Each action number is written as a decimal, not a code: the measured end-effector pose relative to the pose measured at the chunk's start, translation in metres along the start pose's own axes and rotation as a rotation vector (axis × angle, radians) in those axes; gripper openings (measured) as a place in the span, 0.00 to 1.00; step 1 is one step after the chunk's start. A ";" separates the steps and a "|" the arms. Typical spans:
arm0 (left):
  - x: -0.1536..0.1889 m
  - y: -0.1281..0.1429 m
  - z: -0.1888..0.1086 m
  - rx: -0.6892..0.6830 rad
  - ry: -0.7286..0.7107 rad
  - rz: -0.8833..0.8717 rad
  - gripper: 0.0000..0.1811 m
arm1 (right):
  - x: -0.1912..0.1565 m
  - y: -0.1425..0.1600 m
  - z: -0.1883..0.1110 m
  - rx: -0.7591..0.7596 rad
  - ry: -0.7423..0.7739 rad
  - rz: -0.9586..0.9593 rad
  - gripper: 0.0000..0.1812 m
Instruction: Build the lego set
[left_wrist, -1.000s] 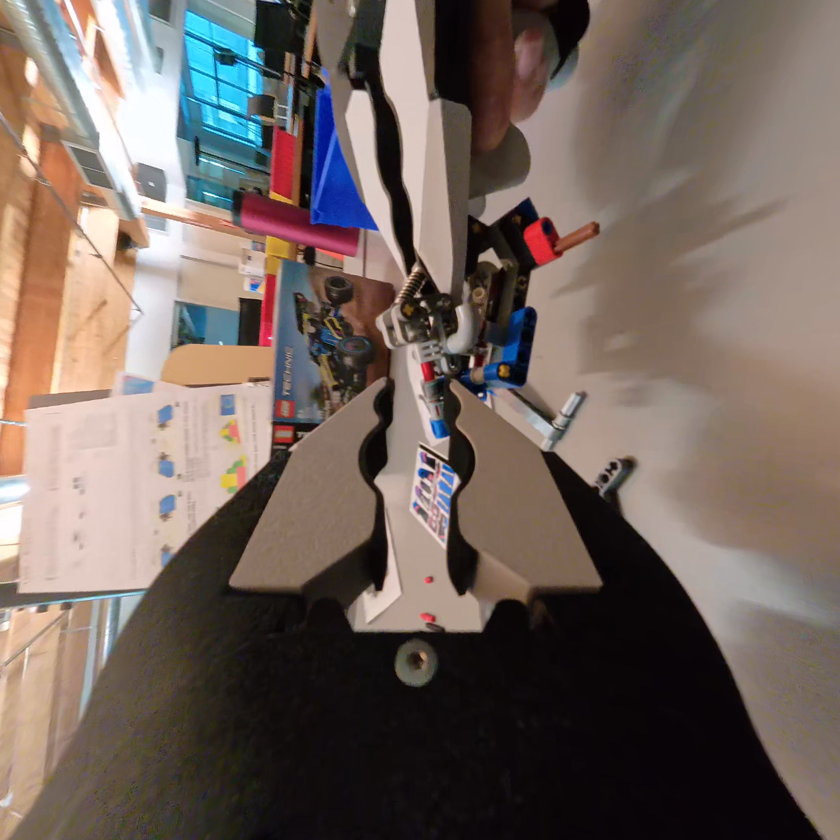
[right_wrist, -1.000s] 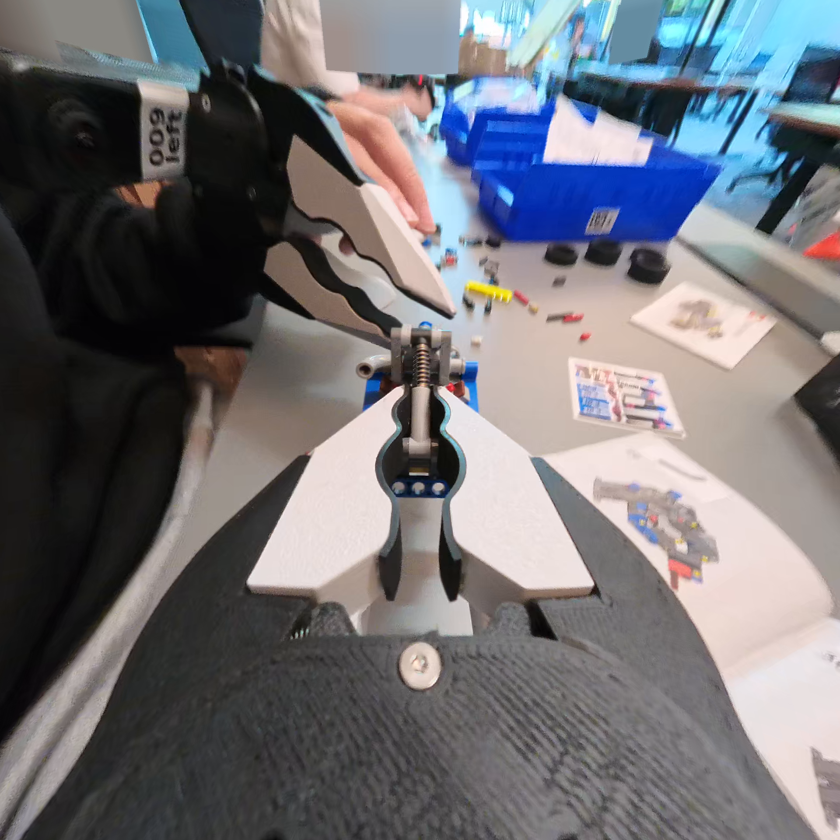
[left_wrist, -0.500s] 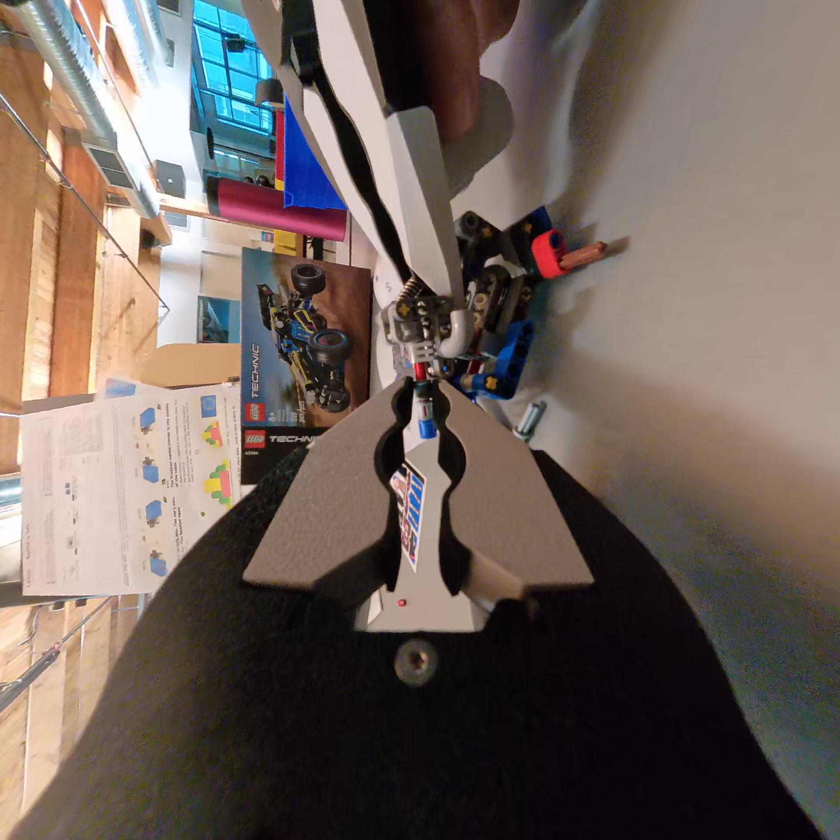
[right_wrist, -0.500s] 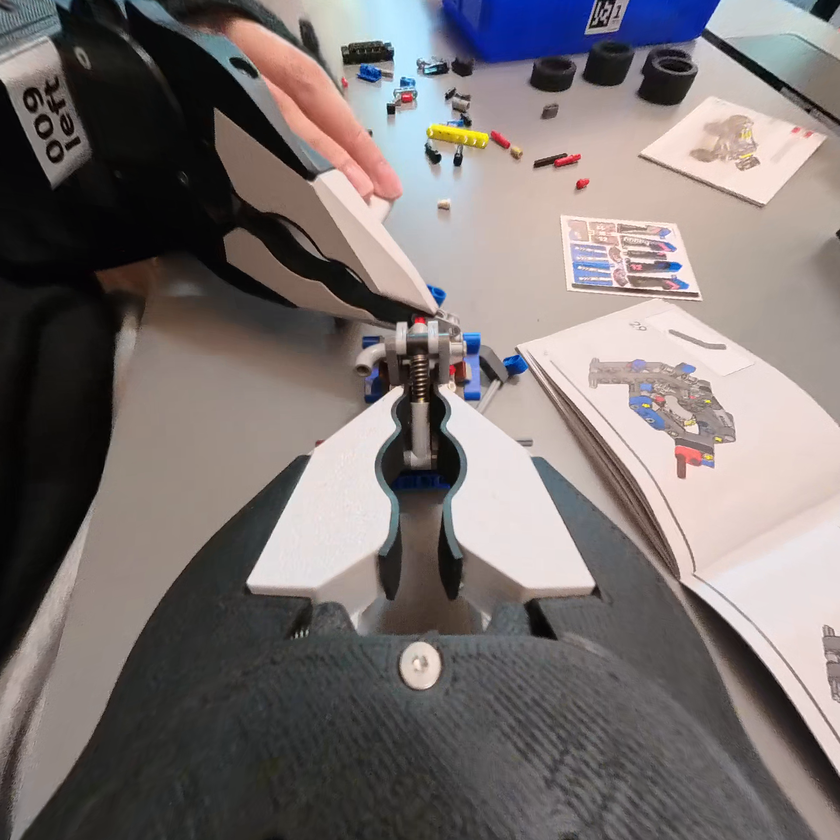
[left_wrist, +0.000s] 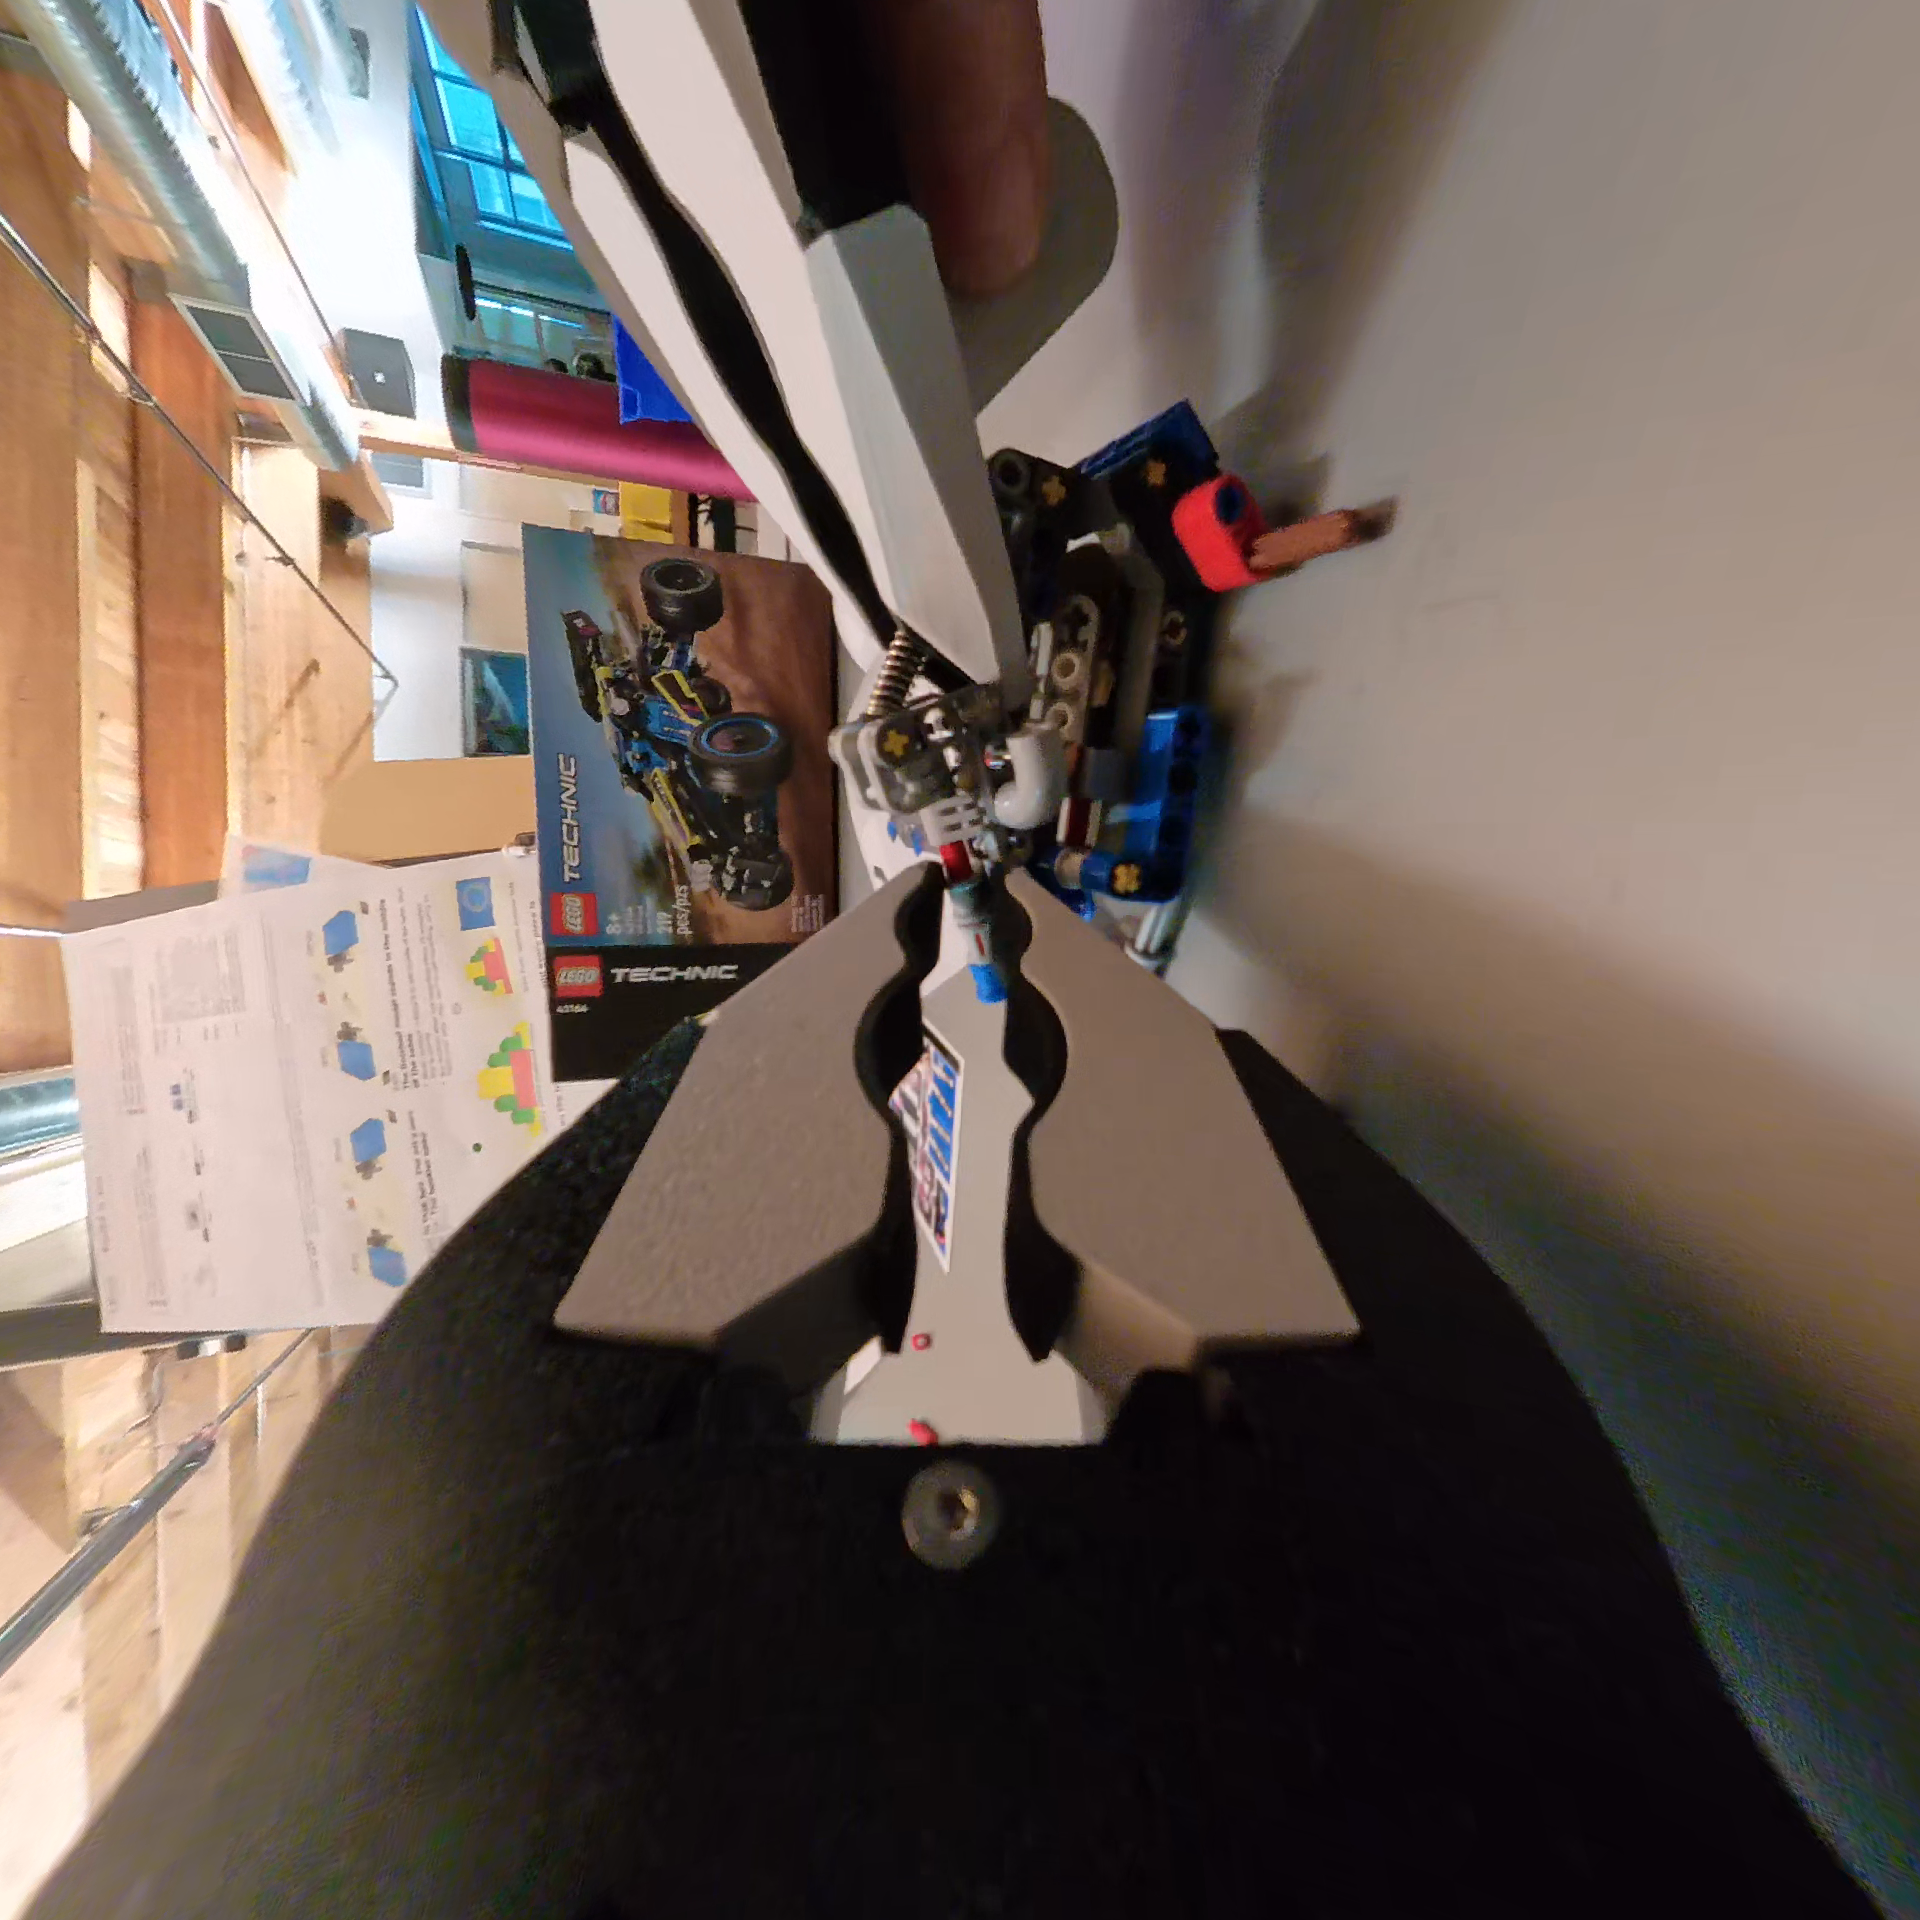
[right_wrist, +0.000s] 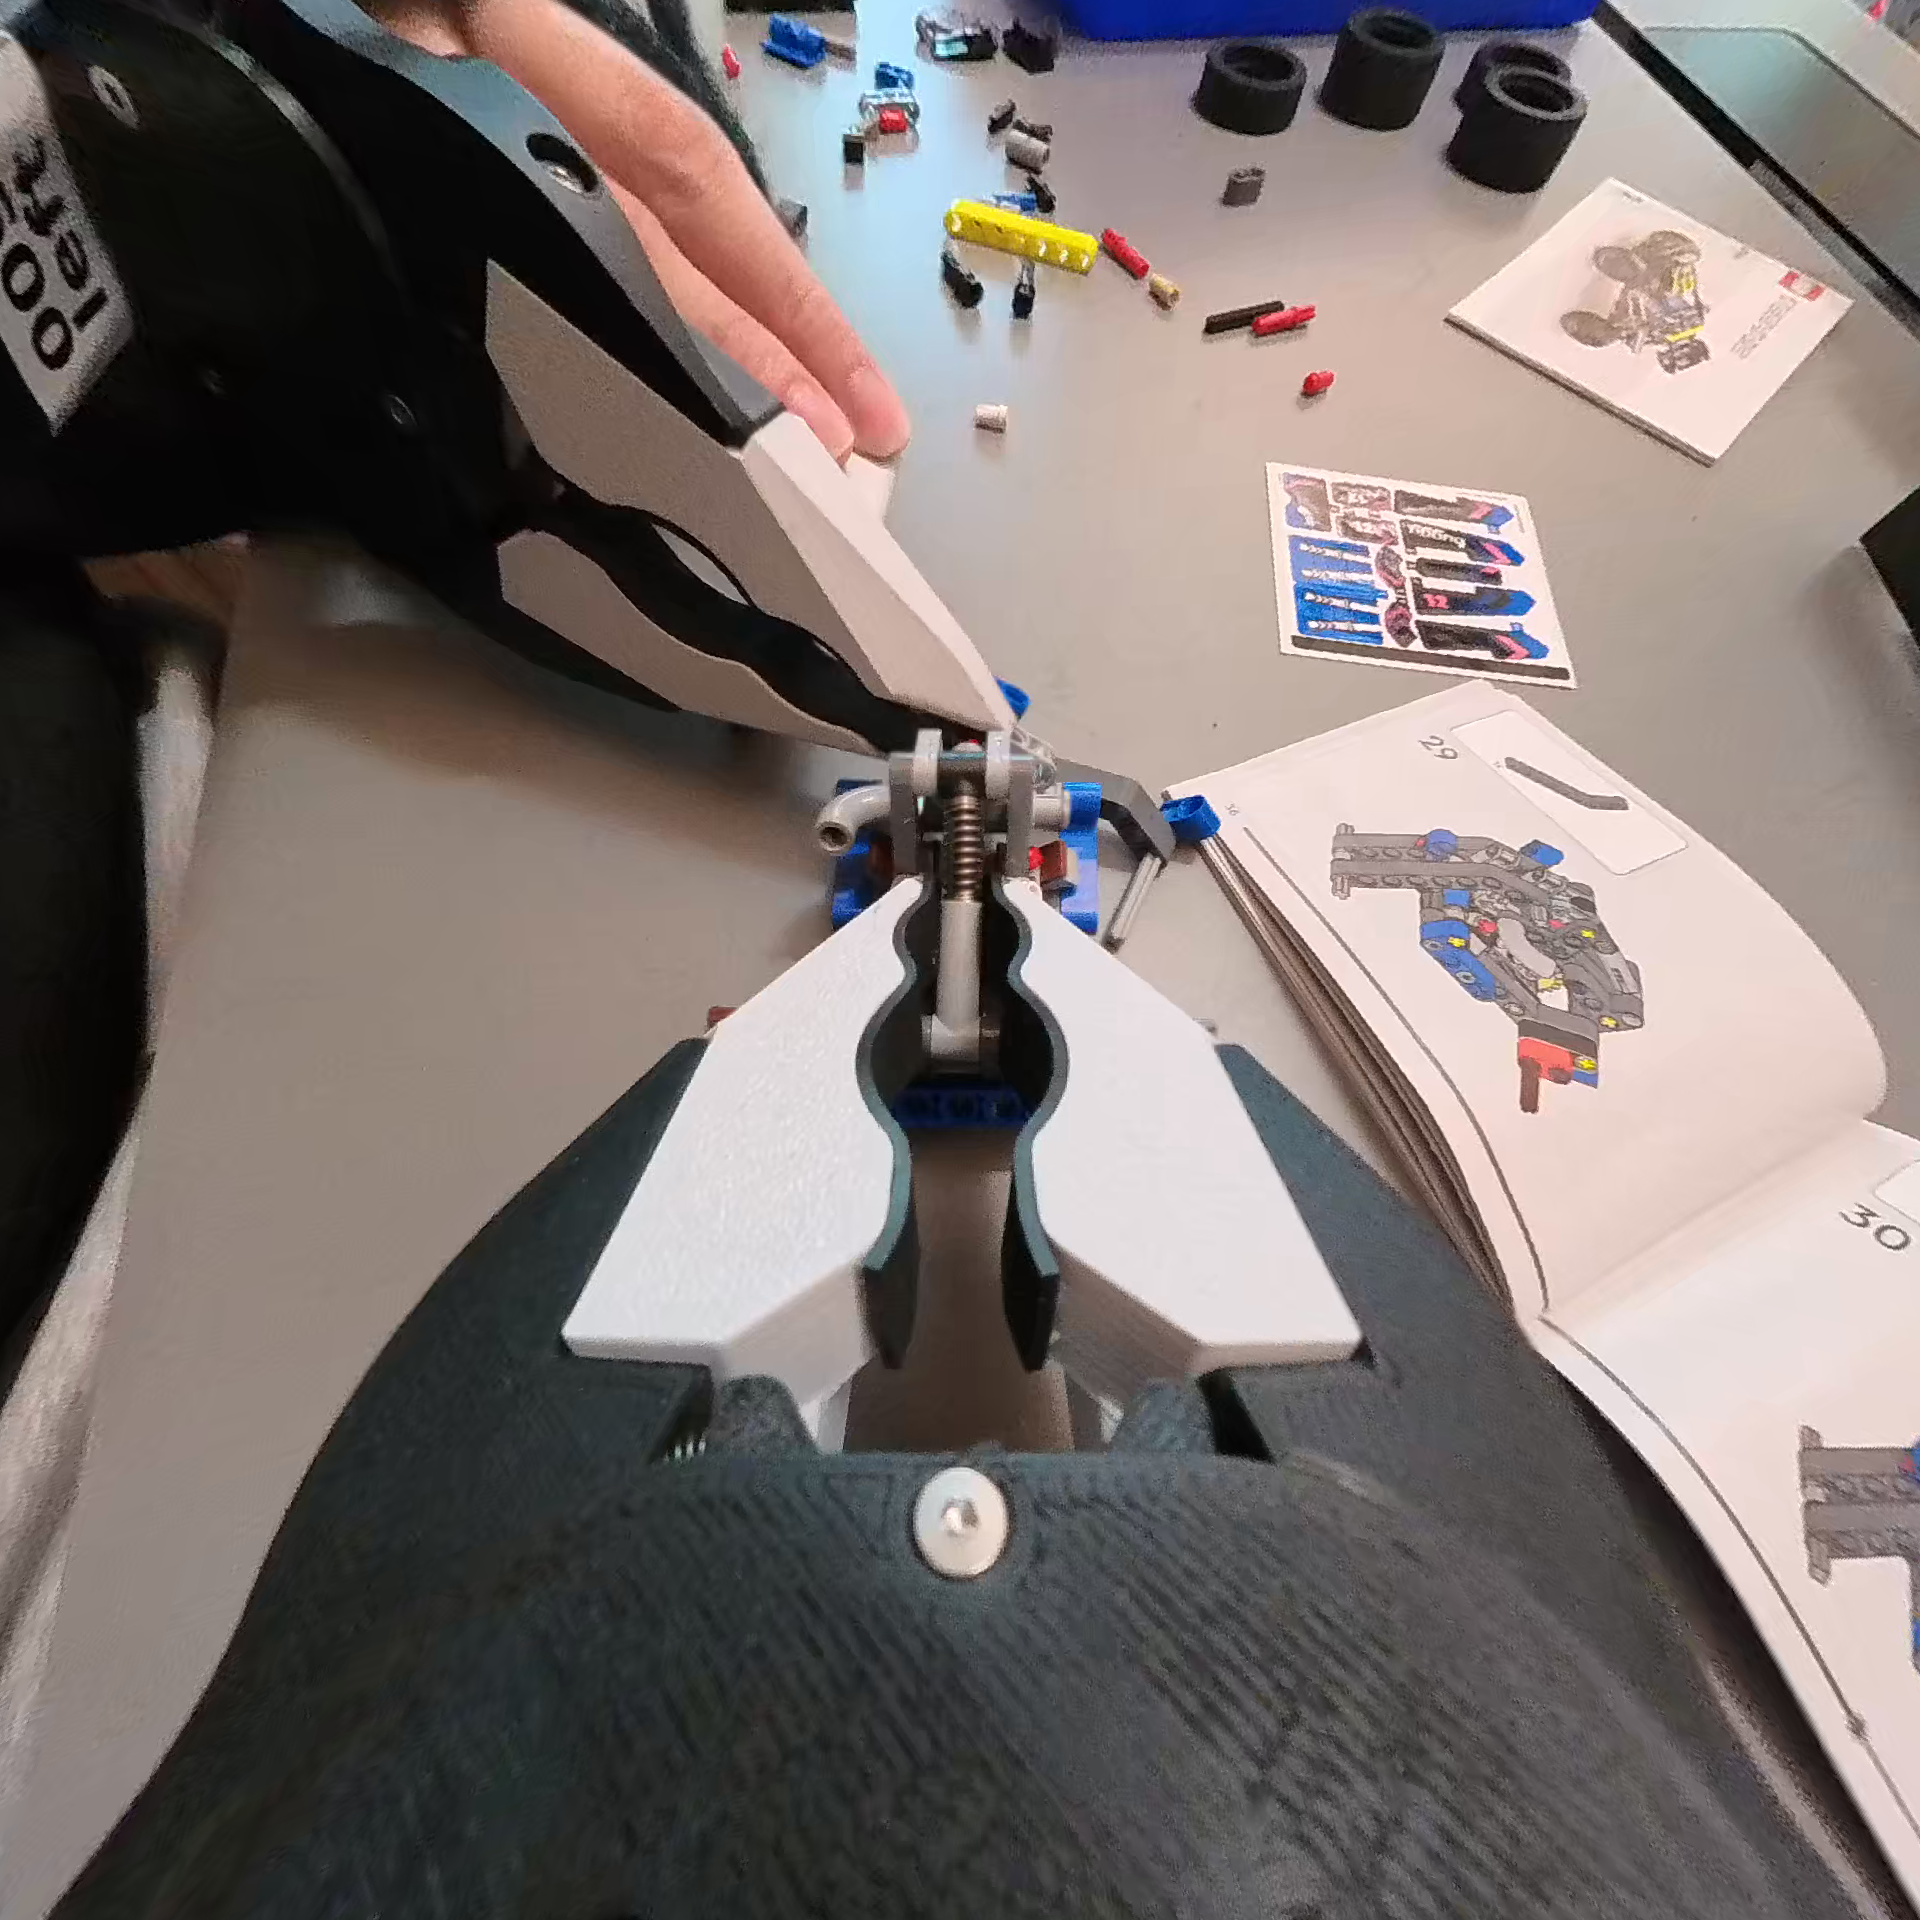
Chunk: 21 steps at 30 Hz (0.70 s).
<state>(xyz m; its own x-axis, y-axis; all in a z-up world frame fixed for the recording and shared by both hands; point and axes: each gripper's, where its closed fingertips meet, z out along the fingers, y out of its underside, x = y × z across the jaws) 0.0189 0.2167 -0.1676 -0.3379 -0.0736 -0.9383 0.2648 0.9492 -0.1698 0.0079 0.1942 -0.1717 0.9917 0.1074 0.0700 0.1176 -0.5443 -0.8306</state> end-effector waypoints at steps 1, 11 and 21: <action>-0.002 0.001 0.000 -0.008 -0.015 0.010 0.03 | 0.001 0.000 0.000 -0.008 0.014 -0.004 0.04; -0.008 0.003 0.000 -0.012 -0.025 -0.099 0.02 | 0.005 -0.003 0.001 -0.001 0.051 -0.015 0.03; -0.006 0.007 0.001 -0.037 -0.033 -0.050 0.03 | 0.008 -0.004 0.005 0.012 0.068 -0.017 0.03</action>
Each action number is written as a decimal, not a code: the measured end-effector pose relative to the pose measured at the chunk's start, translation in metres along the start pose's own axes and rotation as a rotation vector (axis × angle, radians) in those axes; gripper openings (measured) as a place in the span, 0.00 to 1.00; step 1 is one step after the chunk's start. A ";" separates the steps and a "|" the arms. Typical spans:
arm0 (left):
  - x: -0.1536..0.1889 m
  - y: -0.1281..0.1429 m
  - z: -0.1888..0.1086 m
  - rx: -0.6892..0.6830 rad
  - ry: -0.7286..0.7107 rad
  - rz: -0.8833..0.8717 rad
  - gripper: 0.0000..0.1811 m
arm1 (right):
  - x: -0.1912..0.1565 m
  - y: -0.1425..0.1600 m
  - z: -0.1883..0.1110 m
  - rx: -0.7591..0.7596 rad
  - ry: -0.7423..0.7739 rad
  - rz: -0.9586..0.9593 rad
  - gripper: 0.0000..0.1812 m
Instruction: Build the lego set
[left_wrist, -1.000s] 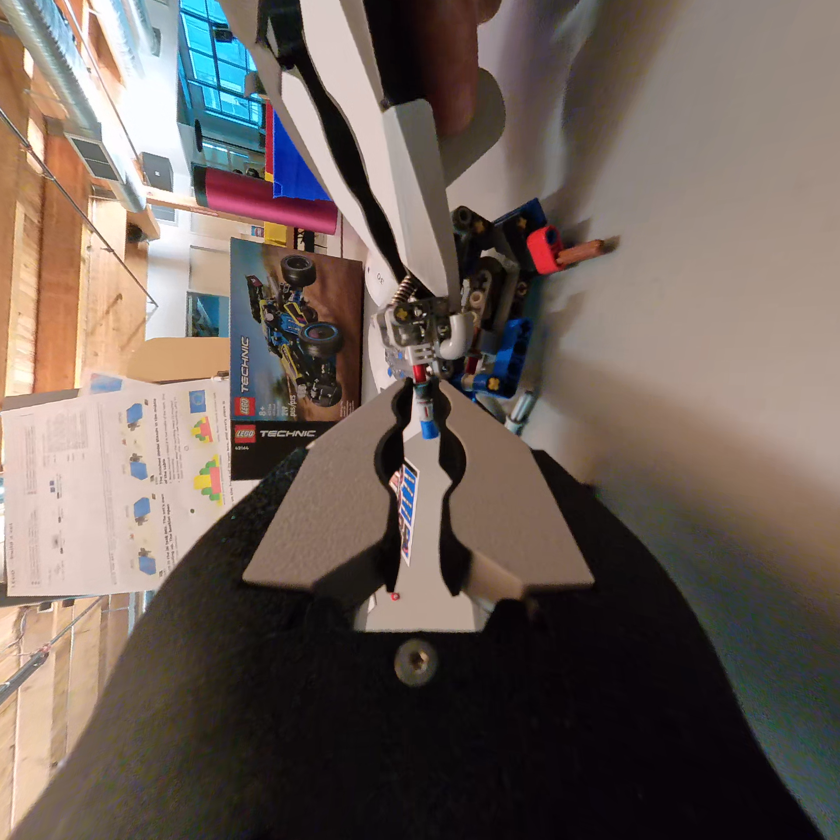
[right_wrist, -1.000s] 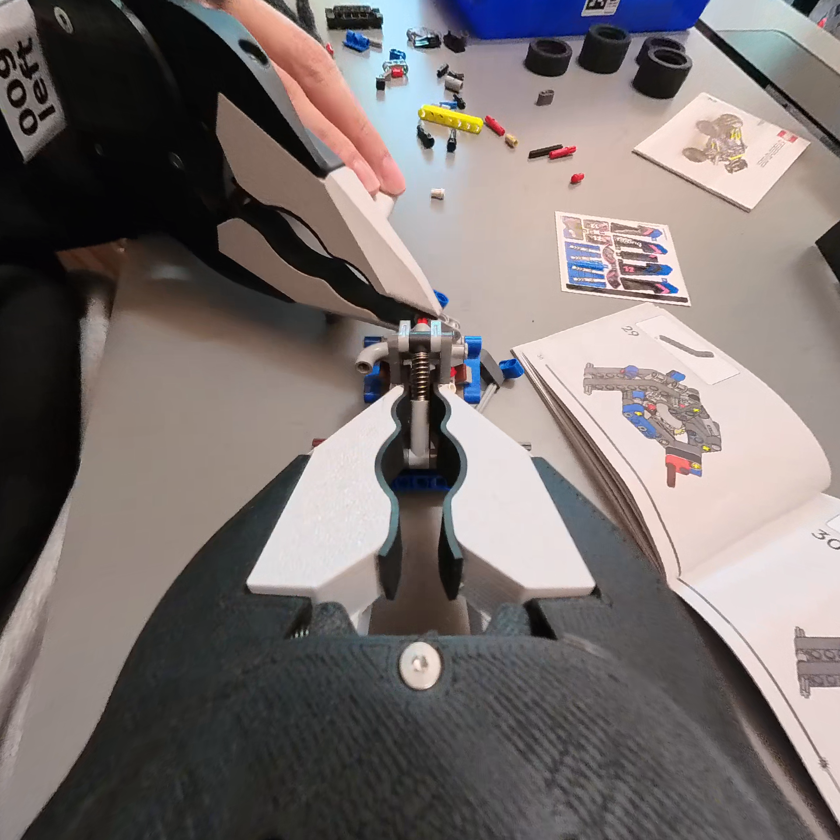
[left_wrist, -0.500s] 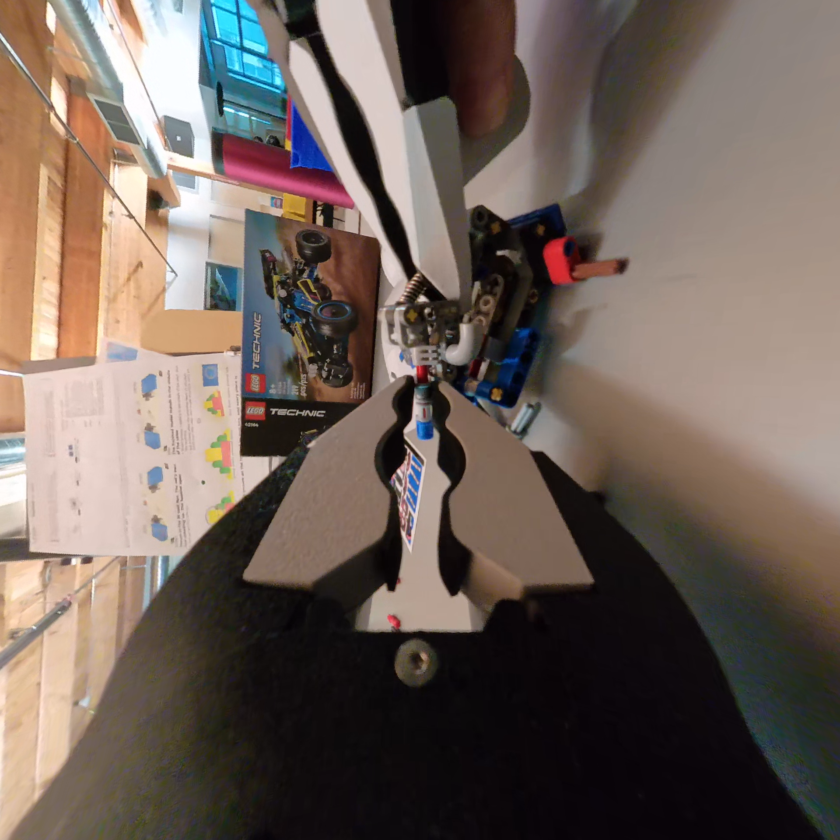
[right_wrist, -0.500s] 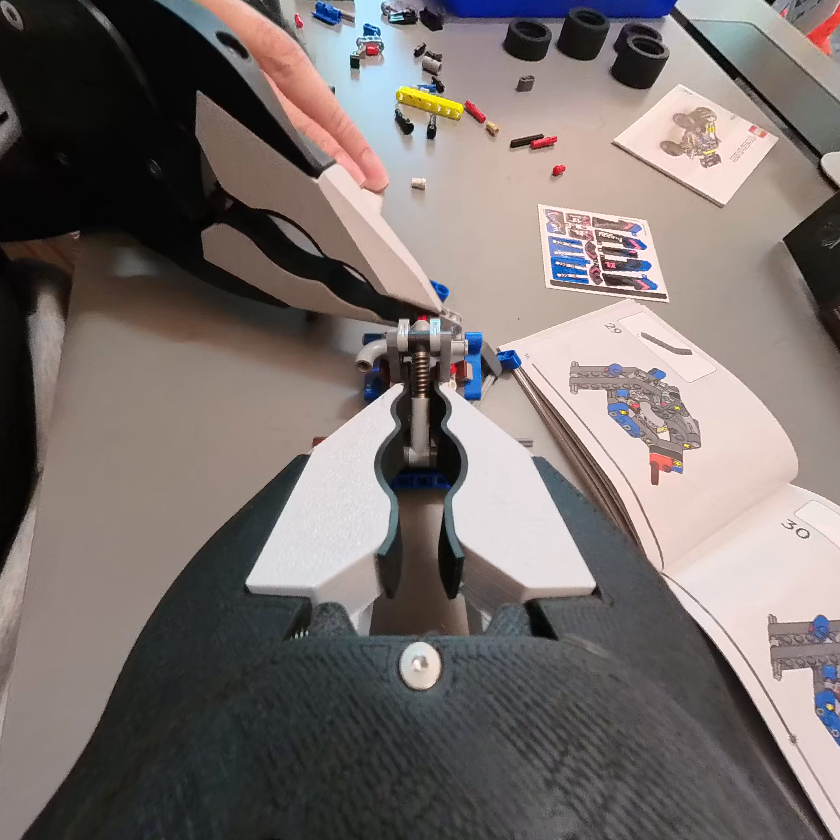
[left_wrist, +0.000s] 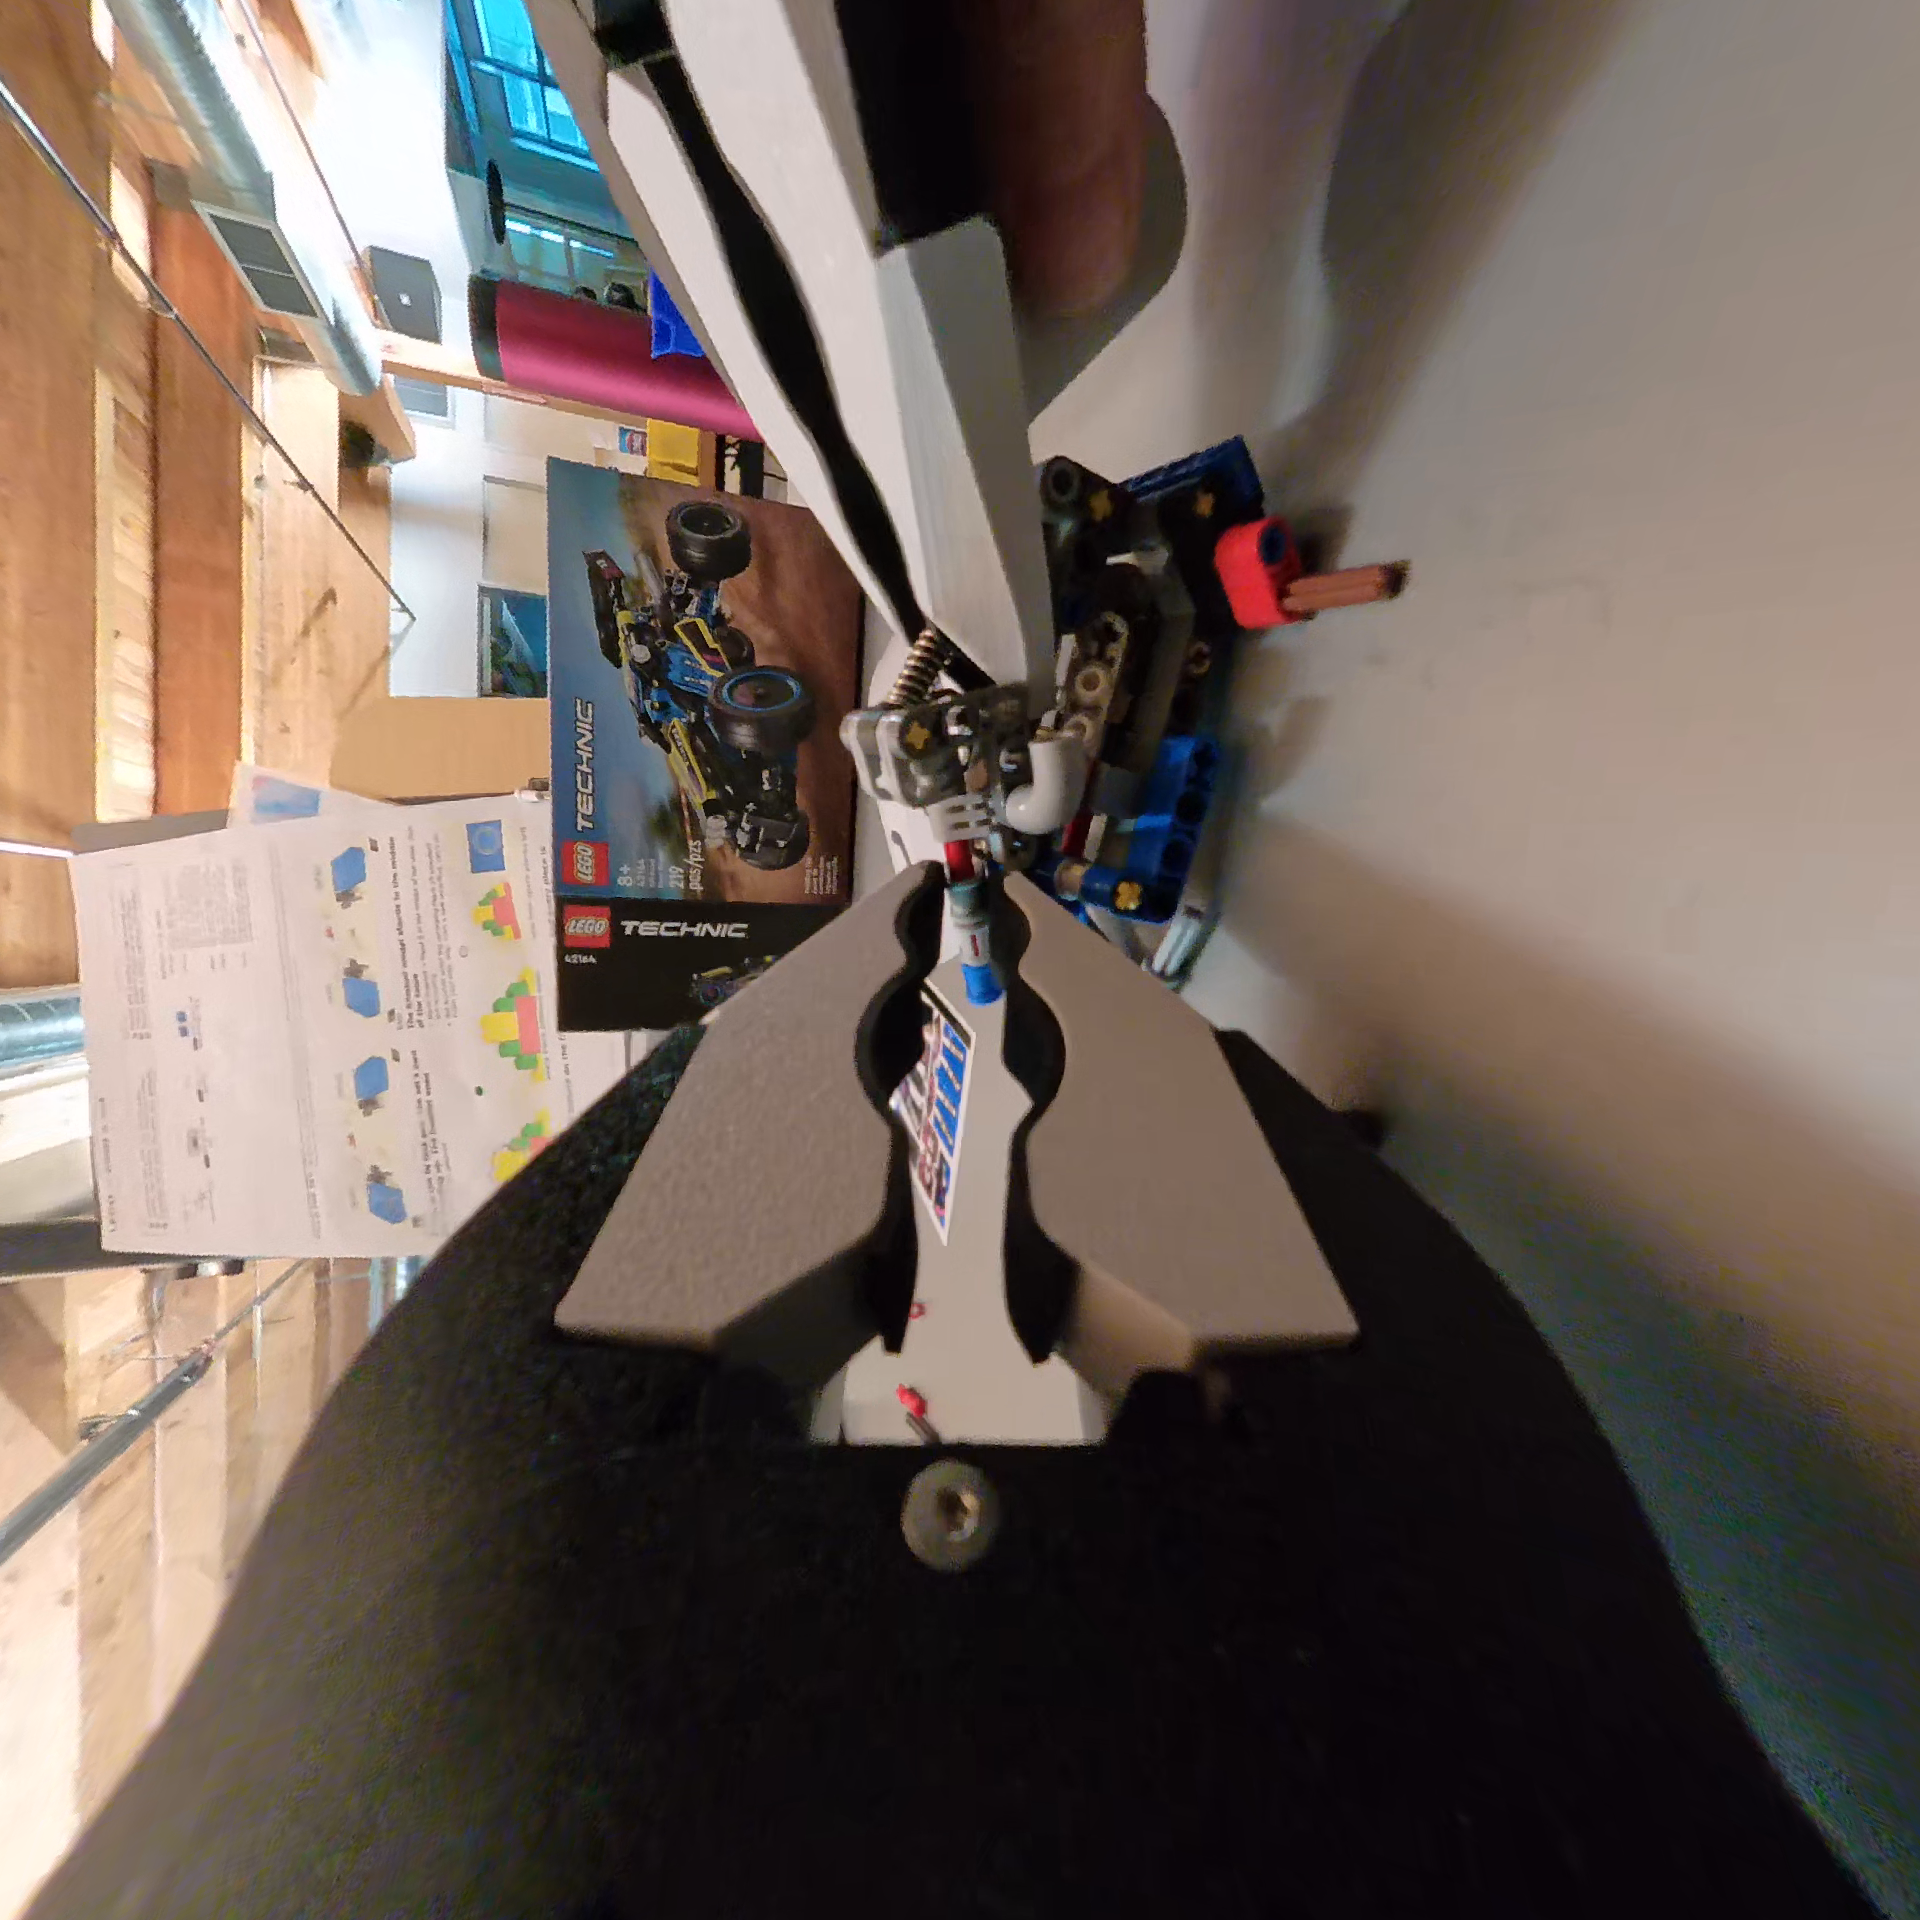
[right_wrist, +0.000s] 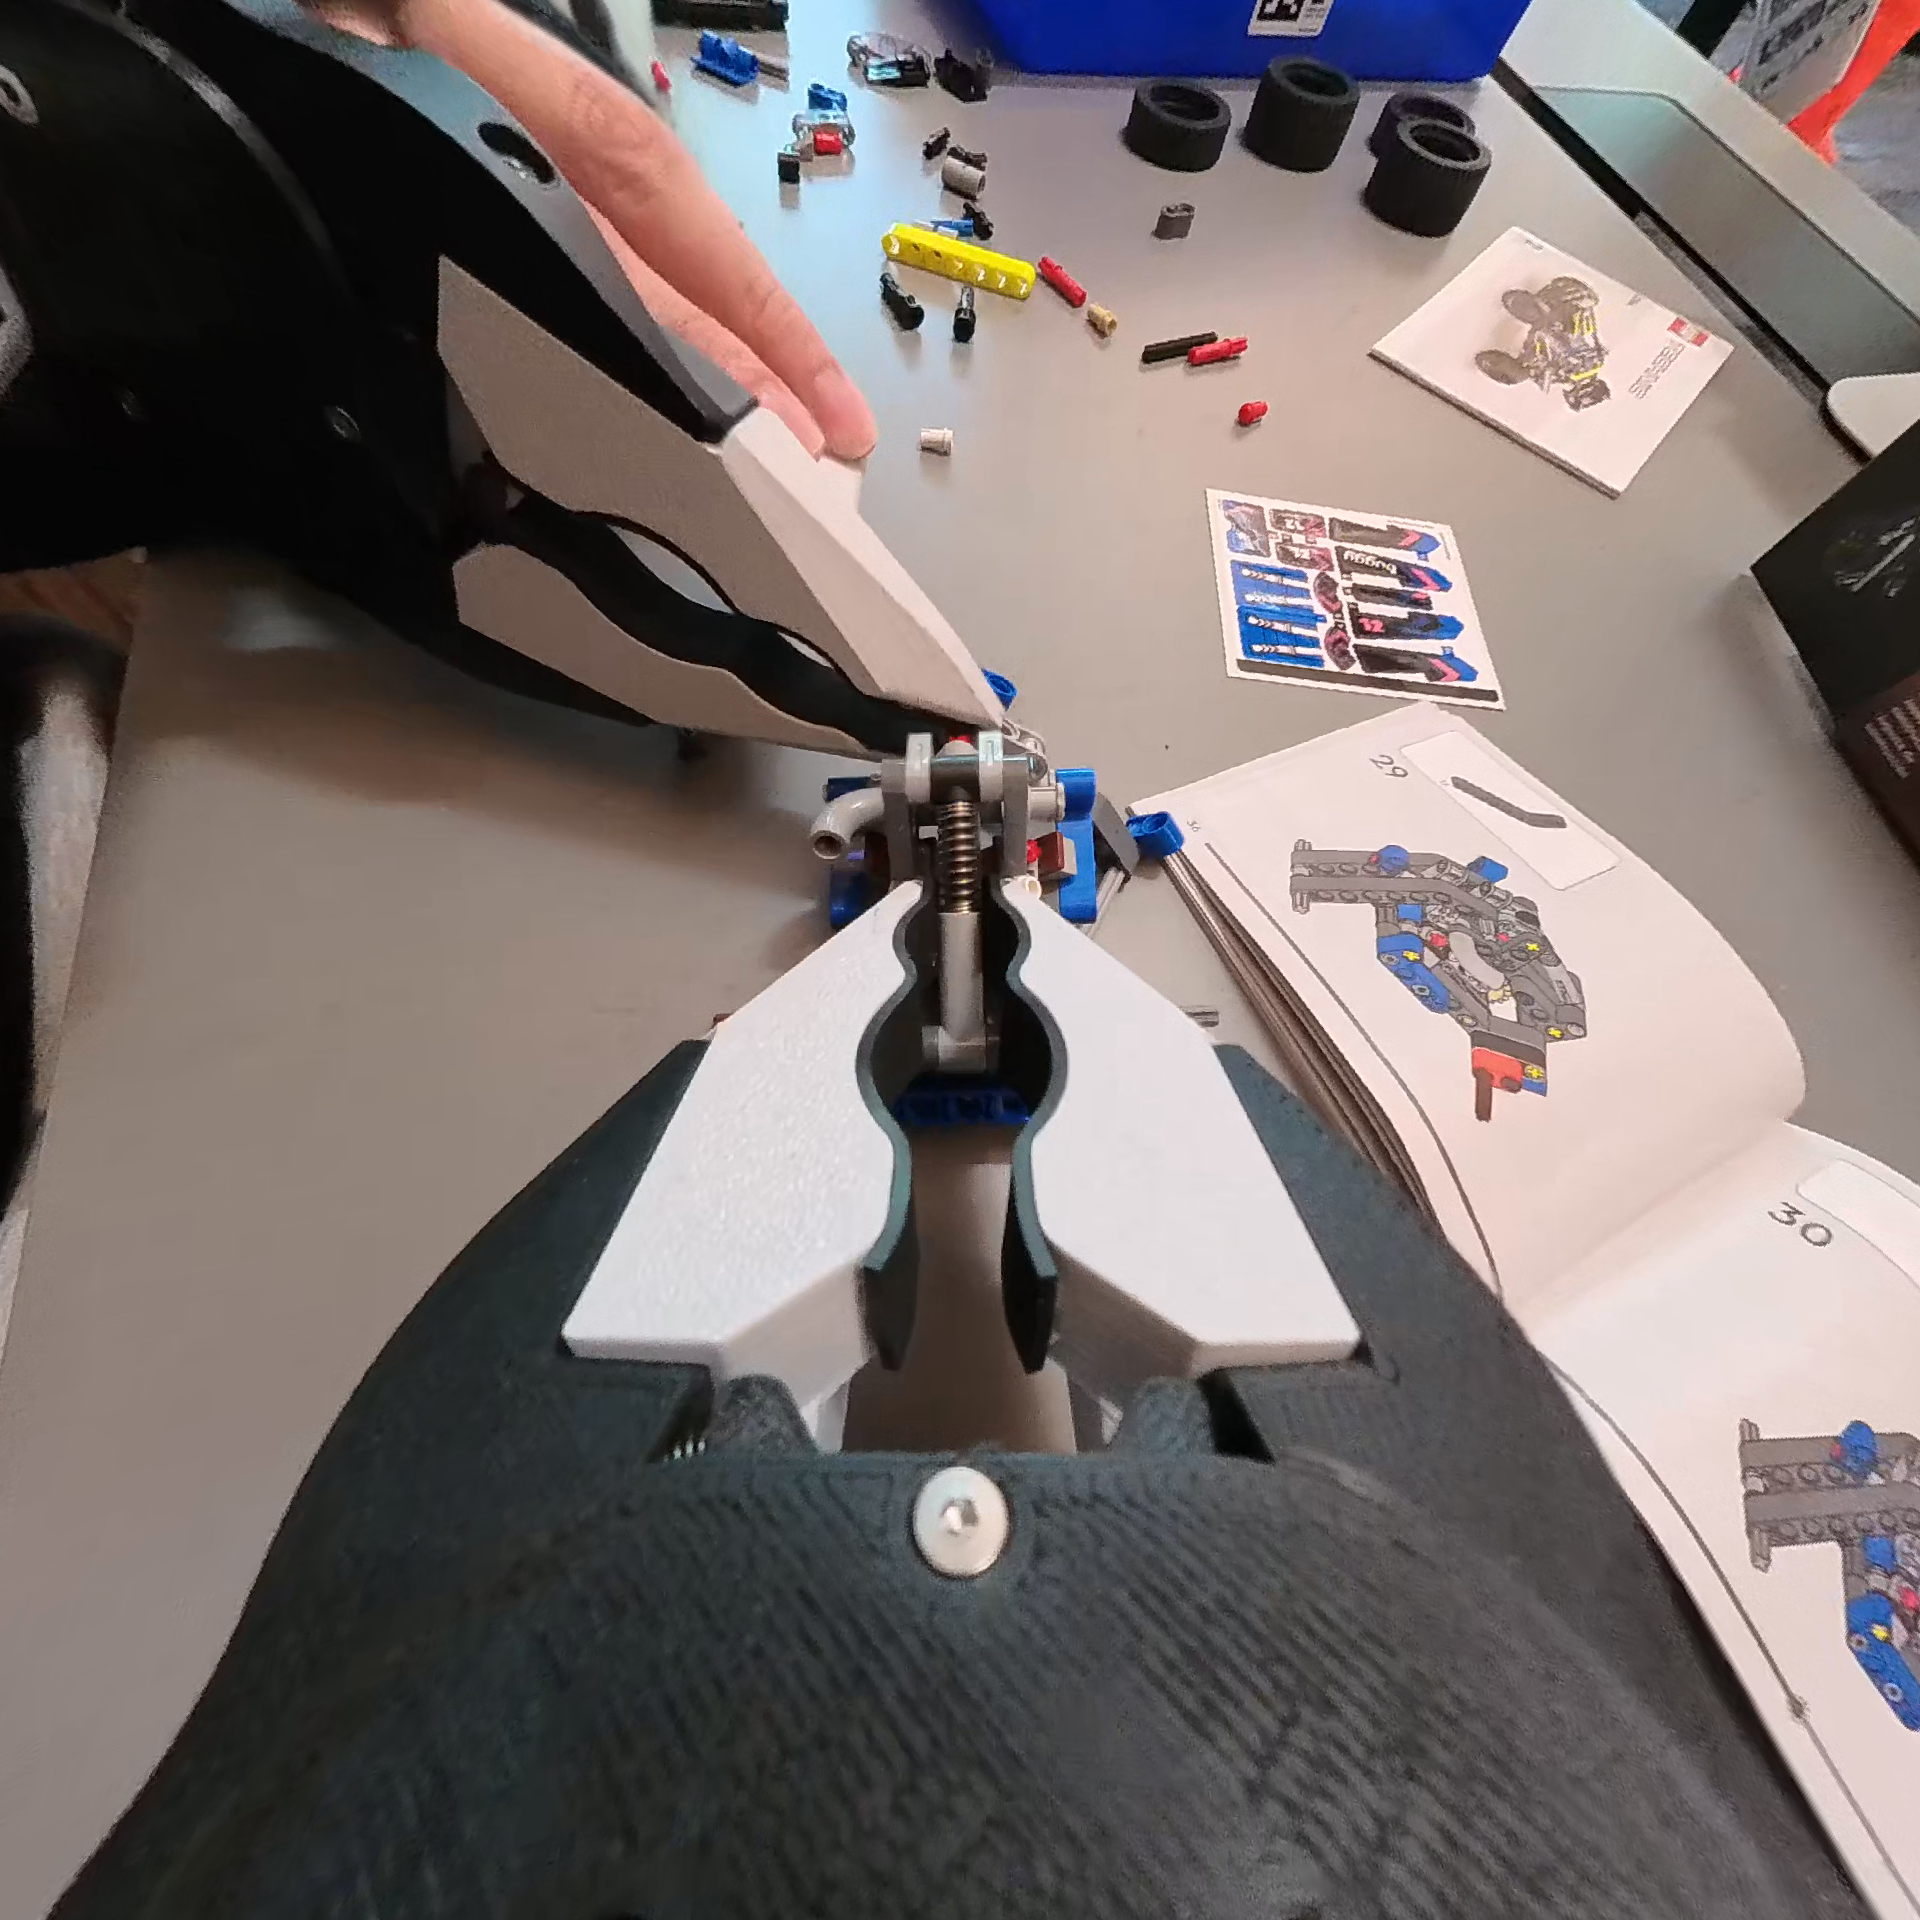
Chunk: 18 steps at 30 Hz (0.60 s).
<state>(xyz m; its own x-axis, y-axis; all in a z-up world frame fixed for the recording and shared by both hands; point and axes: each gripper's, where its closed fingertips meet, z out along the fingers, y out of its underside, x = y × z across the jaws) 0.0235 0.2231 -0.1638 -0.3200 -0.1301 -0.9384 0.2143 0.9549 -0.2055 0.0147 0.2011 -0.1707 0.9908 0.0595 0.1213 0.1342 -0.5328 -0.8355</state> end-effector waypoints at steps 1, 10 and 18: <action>-0.001 -0.001 -0.001 0.006 -0.003 -0.028 0.03 | 0.000 0.001 0.000 -0.023 0.010 -0.018 0.03; -0.011 -0.003 -0.002 0.056 -0.006 -0.204 0.02 | 0.001 -0.002 -0.003 -0.019 0.027 -0.046 0.03; -0.017 -0.001 -0.005 0.114 0.008 -0.331 0.02 | 0.002 -0.015 -0.005 0.093 0.009 0.026 0.11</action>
